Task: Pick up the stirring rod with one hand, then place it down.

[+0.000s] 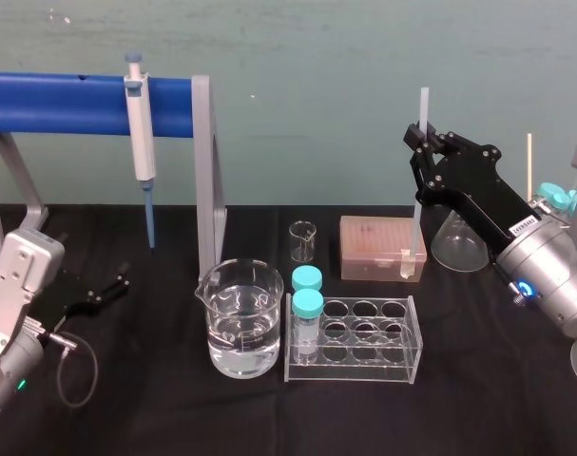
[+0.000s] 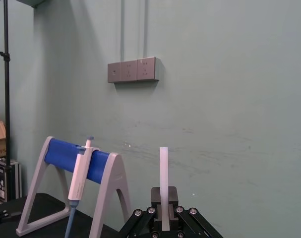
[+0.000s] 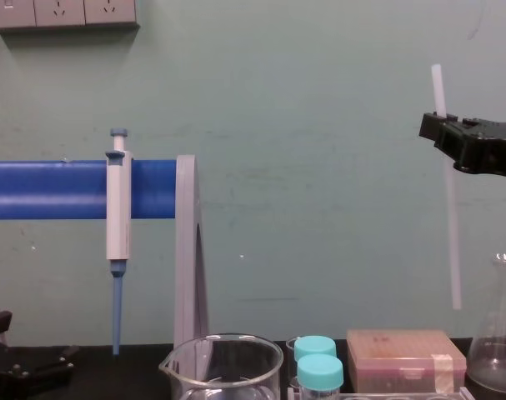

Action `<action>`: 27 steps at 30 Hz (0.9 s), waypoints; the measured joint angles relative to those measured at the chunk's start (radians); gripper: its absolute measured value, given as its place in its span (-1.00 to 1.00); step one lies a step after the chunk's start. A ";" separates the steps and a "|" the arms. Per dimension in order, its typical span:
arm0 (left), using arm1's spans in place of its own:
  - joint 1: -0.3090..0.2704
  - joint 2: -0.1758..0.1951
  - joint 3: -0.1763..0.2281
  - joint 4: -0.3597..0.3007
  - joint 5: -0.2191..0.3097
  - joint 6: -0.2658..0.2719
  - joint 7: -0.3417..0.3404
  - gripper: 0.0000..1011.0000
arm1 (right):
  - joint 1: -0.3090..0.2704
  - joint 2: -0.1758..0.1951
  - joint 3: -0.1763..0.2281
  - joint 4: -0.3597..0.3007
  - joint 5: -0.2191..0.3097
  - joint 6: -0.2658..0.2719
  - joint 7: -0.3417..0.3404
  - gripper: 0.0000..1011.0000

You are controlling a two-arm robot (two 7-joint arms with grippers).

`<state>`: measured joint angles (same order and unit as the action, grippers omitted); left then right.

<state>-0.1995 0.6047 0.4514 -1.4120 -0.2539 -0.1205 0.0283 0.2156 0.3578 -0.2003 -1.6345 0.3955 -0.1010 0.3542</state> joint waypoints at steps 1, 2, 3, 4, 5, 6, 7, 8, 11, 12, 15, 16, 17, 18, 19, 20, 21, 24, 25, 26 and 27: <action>0.000 0.000 0.000 0.000 0.000 0.000 0.000 0.98 | 0.000 0.000 0.000 0.000 0.000 0.000 0.000 -0.86; 0.000 0.000 0.000 0.000 0.000 0.000 0.000 0.98 | 0.000 0.000 0.000 0.001 0.000 0.000 0.000 -0.86; 0.000 0.000 0.000 0.000 0.000 0.000 0.000 0.98 | 0.000 0.000 0.000 0.001 -0.001 0.000 0.000 -0.86; 0.000 0.000 0.000 0.000 0.000 0.000 0.000 0.98 | 0.000 -0.001 0.000 0.002 -0.001 0.000 0.000 -0.86; 0.000 0.000 0.000 0.000 0.000 0.000 0.000 0.98 | 0.000 -0.001 0.000 0.002 -0.001 0.000 0.000 -0.86; 0.000 0.000 0.000 0.000 0.000 0.000 0.000 0.98 | -0.001 -0.001 0.001 0.002 -0.001 0.000 0.000 -0.86; 0.000 0.000 0.000 0.000 0.000 0.000 0.000 0.98 | -0.001 -0.001 0.001 0.002 -0.002 0.000 0.000 -0.86; 0.000 0.000 0.000 0.000 0.000 0.000 0.000 0.98 | -0.002 -0.001 0.001 0.002 -0.002 0.000 0.000 -0.86; 0.000 0.000 0.000 0.000 0.000 0.000 0.000 0.98 | -0.004 0.000 0.001 0.002 -0.002 0.000 0.001 -0.86; 0.000 0.000 0.000 0.000 0.000 0.000 0.000 0.98 | -0.004 0.001 0.001 0.002 -0.001 0.000 0.001 -0.86; 0.000 0.000 0.000 0.000 0.000 0.000 0.000 0.98 | -0.004 0.002 0.002 0.009 0.008 0.000 0.010 -0.86; 0.000 0.000 0.000 0.000 0.000 0.000 0.000 0.98 | -0.004 0.003 0.002 0.011 0.011 0.001 0.012 -0.86; 0.000 0.000 0.000 0.000 0.000 0.000 0.000 0.98 | -0.004 0.003 0.002 0.012 0.012 0.001 0.013 -0.86; 0.000 0.000 0.000 0.000 0.000 0.000 0.000 0.98 | -0.003 0.004 0.002 0.015 0.013 0.001 0.014 -0.86; 0.000 0.000 0.000 0.000 0.000 0.000 0.000 0.98 | -0.003 0.005 0.002 0.015 0.014 0.001 0.014 -0.86; 0.000 0.000 0.000 0.000 0.000 0.000 0.000 0.98 | -0.004 0.005 0.002 0.016 0.014 0.001 0.014 -0.86; 0.000 0.000 0.000 0.000 0.000 0.000 0.000 0.98 | -0.004 0.005 0.002 0.016 0.014 0.001 0.015 -0.86; 0.000 0.000 0.000 0.000 0.000 0.000 0.000 0.98 | -0.004 0.008 0.002 0.018 0.019 0.000 0.018 -0.86; 0.000 0.000 0.000 0.000 0.000 0.000 0.000 0.98 | -0.004 0.008 0.002 0.020 0.021 -0.001 0.022 -0.86; 0.000 0.000 0.000 0.000 0.000 0.000 0.000 0.98 | -0.003 0.010 0.001 0.024 0.026 -0.005 0.031 -0.86; 0.000 0.000 0.000 0.000 0.000 0.000 0.000 0.98 | -0.001 0.011 0.001 0.028 0.031 -0.009 0.038 -0.86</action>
<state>-0.1995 0.6047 0.4514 -1.4120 -0.2539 -0.1205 0.0283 0.2142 0.3686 -0.1997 -1.6070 0.4262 -0.1097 0.3924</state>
